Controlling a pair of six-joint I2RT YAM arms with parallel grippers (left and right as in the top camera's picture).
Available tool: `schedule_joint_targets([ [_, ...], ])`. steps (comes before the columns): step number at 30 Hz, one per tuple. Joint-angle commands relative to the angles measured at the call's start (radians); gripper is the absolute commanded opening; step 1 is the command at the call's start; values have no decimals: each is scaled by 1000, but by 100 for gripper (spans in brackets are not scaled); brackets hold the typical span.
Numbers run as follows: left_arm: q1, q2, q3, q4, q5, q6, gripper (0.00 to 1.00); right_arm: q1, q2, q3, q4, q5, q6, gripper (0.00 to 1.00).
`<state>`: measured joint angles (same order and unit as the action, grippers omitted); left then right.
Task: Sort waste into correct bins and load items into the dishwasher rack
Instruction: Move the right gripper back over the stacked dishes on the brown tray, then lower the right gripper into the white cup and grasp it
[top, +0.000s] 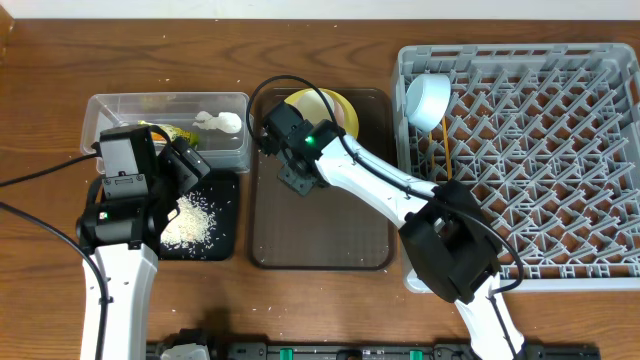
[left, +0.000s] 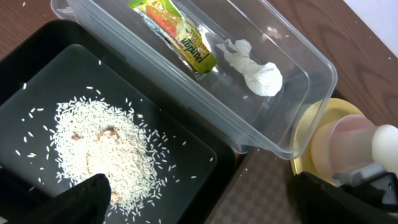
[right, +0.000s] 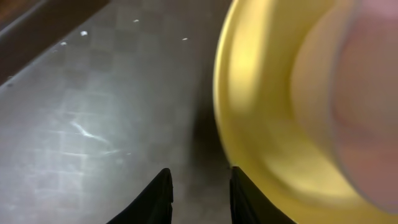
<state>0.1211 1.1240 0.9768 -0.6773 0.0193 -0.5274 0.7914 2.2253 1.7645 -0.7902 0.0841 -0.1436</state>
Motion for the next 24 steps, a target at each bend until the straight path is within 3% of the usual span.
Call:
schedule_joint_targets([
  [1,3,1,11,-3,-13,-8,96,-5,26,5,13,58,-23,29],
  [12,3,1,11,-3,-13,-8,96,-14,68,5,9,58,-23,29],
  [24,3,1,11,-3,-13,-8,96,19,69,5,-145,56,11,15],
])
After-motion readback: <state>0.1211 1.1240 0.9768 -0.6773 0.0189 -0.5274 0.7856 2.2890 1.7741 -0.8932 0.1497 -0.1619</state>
